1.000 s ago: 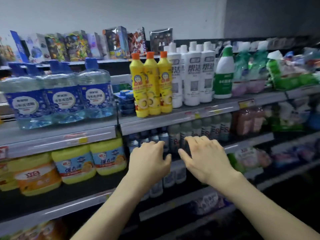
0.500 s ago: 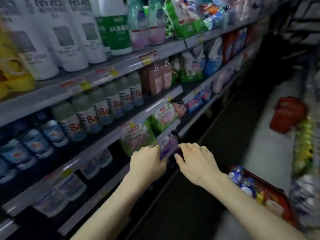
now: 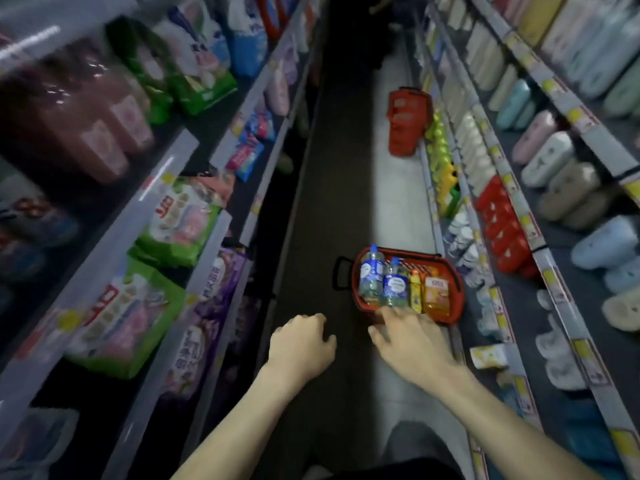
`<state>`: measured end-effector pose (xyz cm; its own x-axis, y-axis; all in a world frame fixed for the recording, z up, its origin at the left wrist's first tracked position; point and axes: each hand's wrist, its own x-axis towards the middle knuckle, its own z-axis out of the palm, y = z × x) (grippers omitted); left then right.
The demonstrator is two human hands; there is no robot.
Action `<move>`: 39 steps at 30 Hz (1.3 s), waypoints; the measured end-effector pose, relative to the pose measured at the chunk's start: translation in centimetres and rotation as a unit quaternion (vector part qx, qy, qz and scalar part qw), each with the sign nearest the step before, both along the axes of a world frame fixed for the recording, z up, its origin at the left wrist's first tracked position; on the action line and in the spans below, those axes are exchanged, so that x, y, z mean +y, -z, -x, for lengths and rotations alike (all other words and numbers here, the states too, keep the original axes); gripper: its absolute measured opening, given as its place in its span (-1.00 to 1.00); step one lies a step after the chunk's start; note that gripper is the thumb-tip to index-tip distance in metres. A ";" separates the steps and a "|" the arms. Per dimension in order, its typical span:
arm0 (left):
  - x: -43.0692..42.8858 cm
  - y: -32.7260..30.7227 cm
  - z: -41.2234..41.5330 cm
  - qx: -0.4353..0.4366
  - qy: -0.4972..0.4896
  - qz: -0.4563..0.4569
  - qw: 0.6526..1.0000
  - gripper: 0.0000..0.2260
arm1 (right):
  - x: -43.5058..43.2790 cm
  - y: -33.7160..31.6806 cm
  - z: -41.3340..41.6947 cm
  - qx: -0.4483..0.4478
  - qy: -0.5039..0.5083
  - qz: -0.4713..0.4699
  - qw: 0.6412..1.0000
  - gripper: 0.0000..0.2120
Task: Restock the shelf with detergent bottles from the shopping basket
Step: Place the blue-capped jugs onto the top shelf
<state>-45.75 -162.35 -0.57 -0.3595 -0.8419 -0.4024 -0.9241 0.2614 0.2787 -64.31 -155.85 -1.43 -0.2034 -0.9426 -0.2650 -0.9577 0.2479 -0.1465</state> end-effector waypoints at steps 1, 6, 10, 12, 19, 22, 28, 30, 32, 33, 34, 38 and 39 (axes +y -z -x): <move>-0.4 0.8 1.0 -0.002 0.013 -0.008 1.000 -0.62 | 0.1 0.7 0.8 -0.001 0.012 -0.011 1.000 -0.58; -2.6 4.4 7.4 -0.010 0.063 -0.045 0.997 -0.62 | -0.5 4.3 5.6 -0.028 0.061 -0.069 0.995 -0.54; -4.9 6.4 12.8 -0.026 0.069 -0.060 0.995 -0.65 | -2.5 6.5 10.5 -0.048 0.067 -0.092 0.992 -0.56; -5.8 7.0 15.3 -0.036 0.062 -0.069 0.995 -0.69 | -3.4 7.1 12.9 -0.065 0.073 -0.106 0.990 -0.55; -9.4 9.1 22.5 -0.087 0.054 -0.113 0.988 -0.68 | -7.1 9.1 19.4 -0.106 0.044 -0.157 0.981 -0.56; -10.7 10.1 24.1 -0.105 0.033 -0.130 0.985 -0.68 | -9.2 10.0 21.5 -0.117 0.032 -0.177 0.977 -0.56; -14.3 12.4 26.1 -0.111 0.001 -0.179 0.977 -0.69 | -13.6 12.4 23.3 -0.129 0.014 -0.204 0.970 -0.57; -16.1 13.4 26.4 -0.115 -0.007 -0.201 0.973 -0.70 | -15.5 13.4 23.4 -0.131 0.010 -0.213 0.968 -0.56; -18.4 14.3 26.6 -0.113 -0.012 -0.215 0.970 -0.70 | -17.6 14.4 23.4 -0.131 0.007 -0.222 0.966 -0.56; -19.6 14.9 26.7 -0.109 -0.013 -0.220 0.969 -0.70 | -18.6 15.0 23.4 -0.126 0.004 -0.228 0.966 -0.56; -20.9 15.5 26.7 -0.105 -0.014 -0.225 0.969 -0.70 | -19.7 15.5 23.3 -0.117 0.000 -0.234 0.965 -0.56; -25.8 18.0 26.8 -0.106 0.008 -0.249 0.963 -0.69 | -24.5 17.3 23.3 -0.104 0.002 -0.265 0.959 -0.56; -26.8 18.6 26.9 -0.110 0.017 -0.256 0.960 -0.68 | -25.7 17.8 23.5 -0.105 0.012 -0.269 0.957 -0.57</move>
